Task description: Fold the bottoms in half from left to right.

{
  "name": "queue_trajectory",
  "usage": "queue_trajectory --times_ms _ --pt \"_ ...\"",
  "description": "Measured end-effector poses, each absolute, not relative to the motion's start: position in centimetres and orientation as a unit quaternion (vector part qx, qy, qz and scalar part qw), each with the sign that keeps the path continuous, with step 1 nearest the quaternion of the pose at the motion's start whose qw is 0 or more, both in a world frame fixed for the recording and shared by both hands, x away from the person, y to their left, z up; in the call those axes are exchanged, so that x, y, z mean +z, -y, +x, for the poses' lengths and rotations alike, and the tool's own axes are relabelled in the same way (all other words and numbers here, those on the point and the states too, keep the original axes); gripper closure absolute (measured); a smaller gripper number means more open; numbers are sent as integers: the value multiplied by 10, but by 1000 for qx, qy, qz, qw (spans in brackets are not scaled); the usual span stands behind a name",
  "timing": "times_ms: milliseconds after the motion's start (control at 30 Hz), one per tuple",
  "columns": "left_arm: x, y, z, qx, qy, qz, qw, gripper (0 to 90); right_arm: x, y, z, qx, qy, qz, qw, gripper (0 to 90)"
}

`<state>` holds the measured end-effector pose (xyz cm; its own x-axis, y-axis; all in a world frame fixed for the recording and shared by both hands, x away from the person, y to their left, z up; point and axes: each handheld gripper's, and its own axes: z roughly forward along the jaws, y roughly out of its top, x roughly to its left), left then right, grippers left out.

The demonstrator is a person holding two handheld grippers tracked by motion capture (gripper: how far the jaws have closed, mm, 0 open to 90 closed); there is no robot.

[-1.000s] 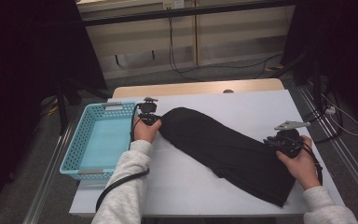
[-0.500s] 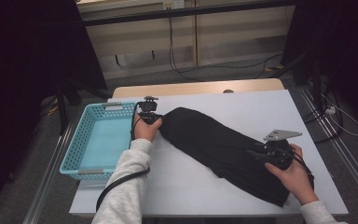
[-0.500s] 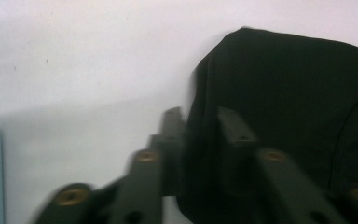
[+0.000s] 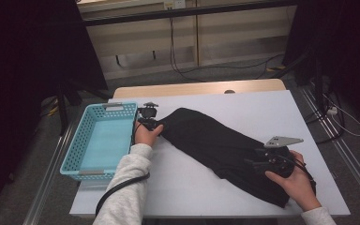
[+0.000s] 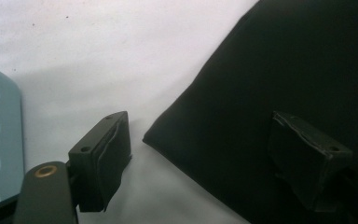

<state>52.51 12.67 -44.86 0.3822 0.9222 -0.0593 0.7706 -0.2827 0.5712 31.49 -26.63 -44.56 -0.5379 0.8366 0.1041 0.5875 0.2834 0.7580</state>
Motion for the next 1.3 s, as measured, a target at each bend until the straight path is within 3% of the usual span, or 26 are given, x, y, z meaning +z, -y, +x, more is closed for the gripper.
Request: queue_trajectory --times_ms 67,100,133,267,300,700,1300 --pt "-447 -126 522 141 -537 787 269 279 -446 267 315 390 -784 455 158 371" --pt "-447 -126 521 138 -537 786 271 343 -446 267 315 390 -783 457 158 370" --pt "-445 -125 517 123 -536 788 275 500 -446 266 315 390 -785 454 156 373" --pt "-445 -122 514 91 -547 779 293 787 -444 264 314 392 -786 452 158 373" --pt "-445 -122 514 91 -547 779 293 808 -444 264 314 392 -786 452 158 373" --pt "-415 -125 522 94 -564 767 289 840 -445 264 314 395 -788 446 153 329" --pt "-371 -152 534 147 -567 753 298 842 -448 260 314 395 -794 440 142 230"
